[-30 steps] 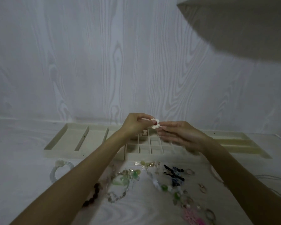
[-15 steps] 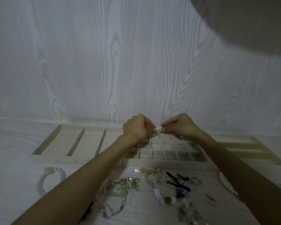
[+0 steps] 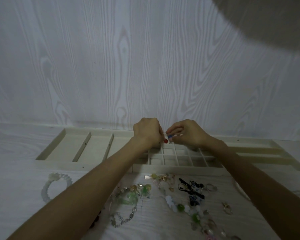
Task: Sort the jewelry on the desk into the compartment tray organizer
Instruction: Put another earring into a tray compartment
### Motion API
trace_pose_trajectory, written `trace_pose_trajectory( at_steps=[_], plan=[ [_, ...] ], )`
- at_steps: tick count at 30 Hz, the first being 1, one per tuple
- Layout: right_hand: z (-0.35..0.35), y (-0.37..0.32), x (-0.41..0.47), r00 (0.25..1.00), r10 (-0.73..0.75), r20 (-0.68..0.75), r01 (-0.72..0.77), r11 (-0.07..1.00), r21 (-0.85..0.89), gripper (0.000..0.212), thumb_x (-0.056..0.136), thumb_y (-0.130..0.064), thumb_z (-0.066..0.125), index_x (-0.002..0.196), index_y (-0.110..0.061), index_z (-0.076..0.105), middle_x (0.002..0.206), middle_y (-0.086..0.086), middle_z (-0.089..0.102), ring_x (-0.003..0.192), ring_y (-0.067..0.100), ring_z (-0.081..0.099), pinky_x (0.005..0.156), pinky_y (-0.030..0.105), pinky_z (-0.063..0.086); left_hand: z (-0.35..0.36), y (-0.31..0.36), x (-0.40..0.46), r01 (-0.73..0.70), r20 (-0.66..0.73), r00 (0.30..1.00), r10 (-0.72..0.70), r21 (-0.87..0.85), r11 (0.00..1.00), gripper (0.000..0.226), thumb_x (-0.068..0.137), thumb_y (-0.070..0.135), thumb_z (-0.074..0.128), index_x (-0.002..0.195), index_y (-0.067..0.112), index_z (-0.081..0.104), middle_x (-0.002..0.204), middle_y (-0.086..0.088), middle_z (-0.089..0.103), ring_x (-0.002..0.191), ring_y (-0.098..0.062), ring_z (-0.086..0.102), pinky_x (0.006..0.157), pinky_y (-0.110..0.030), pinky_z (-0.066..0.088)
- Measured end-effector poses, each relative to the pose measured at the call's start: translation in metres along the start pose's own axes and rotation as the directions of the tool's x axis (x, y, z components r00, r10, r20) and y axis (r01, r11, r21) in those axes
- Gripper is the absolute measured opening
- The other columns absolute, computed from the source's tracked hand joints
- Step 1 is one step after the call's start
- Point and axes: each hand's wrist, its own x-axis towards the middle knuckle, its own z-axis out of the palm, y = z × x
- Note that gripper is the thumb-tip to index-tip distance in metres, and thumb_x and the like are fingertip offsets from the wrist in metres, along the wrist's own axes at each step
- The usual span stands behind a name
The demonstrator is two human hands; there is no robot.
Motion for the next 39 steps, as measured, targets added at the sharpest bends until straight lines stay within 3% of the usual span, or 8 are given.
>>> trace_pose_trajectory(
  at_steps=[11, 17, 24, 29, 32, 35, 37, 39],
  plan=[
    [0.0, -0.007, -0.005, 0.992, -0.092, -0.091, 0.05, 0.923, -0.38, 0.01, 0.083, -0.027, 0.068, 0.091, -0.024, 0.074, 0.098, -0.007, 0.066, 0.085, 0.01, 0.056, 0.071, 0.027, 0.045, 0.003, -0.002, 0.001, -0.08, 0.091, 0.993, 0.079, 0.006, 0.997, 0.025, 0.087, 0.038, 0.061, 0.104, 0.024, 0.074, 0.103, 0.002, 0.071, 0.094, -0.017, 0.062, 0.074, -0.028, 0.051],
    [-0.008, -0.002, -0.019, 0.992, -0.061, -0.109, 0.022, 0.946, -0.323, 0.011, 0.088, -0.025, 0.062, 0.091, -0.029, 0.072, 0.075, -0.023, 0.051, 0.068, -0.001, 0.047, 0.059, 0.015, 0.033, -0.014, -0.011, -0.01, -0.117, 0.05, 0.99, 0.129, -0.187, 0.975, 0.022, 0.087, 0.029, 0.059, 0.105, 0.025, 0.072, 0.099, 0.007, 0.069, 0.091, -0.011, 0.061, 0.07, -0.024, 0.045],
    [-0.014, -0.024, -0.087, 0.996, -0.066, -0.052, 0.053, 0.977, -0.209, 0.013, 0.085, -0.023, 0.064, 0.088, -0.033, 0.073, 0.086, -0.018, 0.064, 0.078, 0.002, 0.058, 0.069, 0.024, 0.046, -0.03, -0.01, -0.071, -0.158, 0.078, 0.979, 0.186, -0.28, 0.947, 0.021, 0.088, 0.029, 0.06, 0.106, 0.032, 0.07, 0.109, 0.01, 0.067, 0.095, -0.008, 0.058, 0.078, -0.028, 0.048],
    [-0.01, -0.039, -0.152, 0.994, -0.075, 0.082, 0.089, 0.979, -0.181, 0.015, 0.086, -0.022, 0.064, 0.091, -0.032, 0.074, 0.082, -0.019, 0.067, 0.072, -0.006, 0.058, 0.06, 0.009, 0.039, -0.035, -0.003, -0.127, -0.183, 0.139, 0.961, 0.238, -0.322, 0.929, 0.022, 0.089, 0.028, 0.058, 0.106, 0.034, 0.07, 0.108, 0.013, 0.069, 0.092, -0.005, 0.062, 0.083, -0.031, 0.051],
    [-0.008, -0.048, -0.187, 0.989, -0.081, 0.126, 0.103, 0.979, -0.174, 0.014, 0.085, -0.024, 0.066, 0.094, -0.03, 0.075, 0.081, -0.018, 0.067, 0.072, -0.003, 0.059, 0.058, 0.007, 0.039, -0.041, 0.003, -0.157, -0.215, 0.217, 0.917, 0.335, -0.438, 0.873, 0.018, 0.09, 0.03, 0.062, 0.104, 0.03, 0.072, 0.103, 0.013, 0.071, 0.089, -0.003, 0.063, 0.083, -0.027, 0.052],
    [-0.002, -0.054, -0.218, 0.97, -0.065, 0.233, 0.098, 0.986, -0.134, 0.024, 0.076, -0.038, 0.073, 0.1, -0.033, 0.071, 0.083, -0.02, 0.064, 0.076, -0.004, 0.056, 0.06, 0.007, 0.04, -0.044, 0.007, -0.188, -0.239, 0.376, 0.799, 0.469, -0.517, 0.822, 0.025, 0.083, 0.041, 0.067, 0.106, 0.03, 0.071, 0.107, 0.017, 0.068, 0.09, 0.003, 0.061, 0.077, -0.013, 0.048],
    [0.007, -0.054, -0.231, 0.955, -0.043, 0.292, 0.103, 0.976, -0.191, 0.041, 0.07, -0.05, 0.074, 0.108, -0.037, 0.064, 0.093, -0.02, 0.059, 0.082, -0.002, 0.053, 0.068, 0.011, 0.044, -0.038, 0.009, -0.202, -0.269, 0.473, 0.729, 0.496, -0.468, 0.842, 0.036, 0.078, 0.043, 0.072, 0.112, 0.034, 0.065, 0.11, 0.022, 0.064, 0.095, 0.002, 0.059, 0.079, -0.014, 0.049],
    [0.017, -0.053, -0.239, 0.954, -0.022, 0.3, 0.099, 0.965, -0.243, 0.042, 0.072, -0.049, 0.073, 0.11, -0.036, 0.062, 0.097, -0.018, 0.056, 0.083, 0.001, 0.051, 0.072, 0.016, 0.044, -0.028, 0.013, -0.213, -0.26, 0.501, 0.722, 0.477, -0.442, 0.858, 0.037, 0.076, 0.039, 0.076, 0.111, 0.035, 0.063, 0.107, 0.024, 0.061, 0.095, -0.002, 0.059, 0.083, -0.022, 0.051]
  ],
)
